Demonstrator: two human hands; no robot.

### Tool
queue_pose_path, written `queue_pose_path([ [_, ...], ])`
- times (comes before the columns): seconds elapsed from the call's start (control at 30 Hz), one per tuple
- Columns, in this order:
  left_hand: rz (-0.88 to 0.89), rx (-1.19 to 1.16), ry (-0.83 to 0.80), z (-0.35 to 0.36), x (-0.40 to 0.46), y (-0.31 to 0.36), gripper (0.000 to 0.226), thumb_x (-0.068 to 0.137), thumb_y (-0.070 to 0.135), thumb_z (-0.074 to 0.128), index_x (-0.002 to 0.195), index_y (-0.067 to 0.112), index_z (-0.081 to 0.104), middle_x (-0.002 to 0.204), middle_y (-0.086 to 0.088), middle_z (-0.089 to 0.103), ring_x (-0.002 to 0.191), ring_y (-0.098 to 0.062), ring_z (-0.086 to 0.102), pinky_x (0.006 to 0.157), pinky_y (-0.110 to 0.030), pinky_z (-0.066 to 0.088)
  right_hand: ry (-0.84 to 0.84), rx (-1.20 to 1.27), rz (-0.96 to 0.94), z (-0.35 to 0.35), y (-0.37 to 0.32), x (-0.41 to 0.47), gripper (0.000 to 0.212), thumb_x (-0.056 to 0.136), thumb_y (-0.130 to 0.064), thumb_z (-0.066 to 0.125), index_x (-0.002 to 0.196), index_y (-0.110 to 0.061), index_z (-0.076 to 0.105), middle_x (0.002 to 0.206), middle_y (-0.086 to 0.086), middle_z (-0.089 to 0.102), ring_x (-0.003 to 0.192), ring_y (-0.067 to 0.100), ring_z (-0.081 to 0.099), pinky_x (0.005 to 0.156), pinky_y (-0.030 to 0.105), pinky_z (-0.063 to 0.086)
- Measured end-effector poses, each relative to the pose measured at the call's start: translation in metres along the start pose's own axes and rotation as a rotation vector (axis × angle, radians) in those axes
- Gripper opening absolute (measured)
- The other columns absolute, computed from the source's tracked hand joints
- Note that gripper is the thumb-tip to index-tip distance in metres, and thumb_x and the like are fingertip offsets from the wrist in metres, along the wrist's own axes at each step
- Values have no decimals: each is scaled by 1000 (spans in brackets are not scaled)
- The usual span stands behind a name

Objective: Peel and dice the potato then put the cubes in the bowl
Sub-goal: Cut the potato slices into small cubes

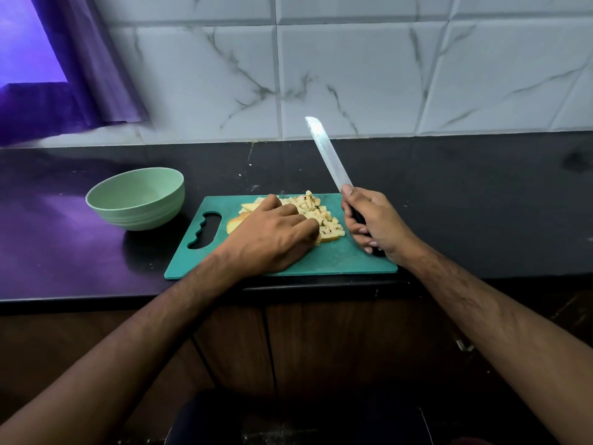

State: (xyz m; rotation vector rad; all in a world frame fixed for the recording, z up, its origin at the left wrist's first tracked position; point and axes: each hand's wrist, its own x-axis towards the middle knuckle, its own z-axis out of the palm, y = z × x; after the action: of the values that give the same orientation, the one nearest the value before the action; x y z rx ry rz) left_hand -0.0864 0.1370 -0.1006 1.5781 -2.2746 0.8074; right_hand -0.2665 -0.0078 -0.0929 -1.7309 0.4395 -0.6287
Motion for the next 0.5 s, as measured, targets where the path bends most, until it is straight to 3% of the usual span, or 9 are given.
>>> queue_pose_path([
  [0.17,-34,-167,-24,-10,-15,-9,27,101,42,55,114,20,63,111,11,69,101,-14,64,83,-42,42,-6,-12,-5,0,0,-1,43,108,-46,41,83,-10,46,53,2,32,34,13,22,34,19,26],
  [0.33,-198,-78,-32,-4,-30,-21,31,98,46,55,122,27,63,120,11,63,113,-13,56,93,-40,36,-48,-95,63,1,-9,-5,43,107,-47,43,86,-10,48,55,2,34,35,13,25,35,20,29],
  [0.4,-203,-85,-60,-1,-30,-23,32,98,49,53,122,31,65,123,12,61,117,-13,53,94,-40,33,-109,-250,133,-3,-19,-10,42,106,-47,44,84,-12,50,56,0,37,36,13,29,36,22,30],
  [0.5,-185,-96,-73,3,-29,-24,29,99,50,51,117,33,67,124,13,59,120,-13,50,95,-39,29,-213,-692,193,-16,-37,-27,43,105,-48,45,80,-13,54,57,-8,49,36,5,42,39,23,37],
])
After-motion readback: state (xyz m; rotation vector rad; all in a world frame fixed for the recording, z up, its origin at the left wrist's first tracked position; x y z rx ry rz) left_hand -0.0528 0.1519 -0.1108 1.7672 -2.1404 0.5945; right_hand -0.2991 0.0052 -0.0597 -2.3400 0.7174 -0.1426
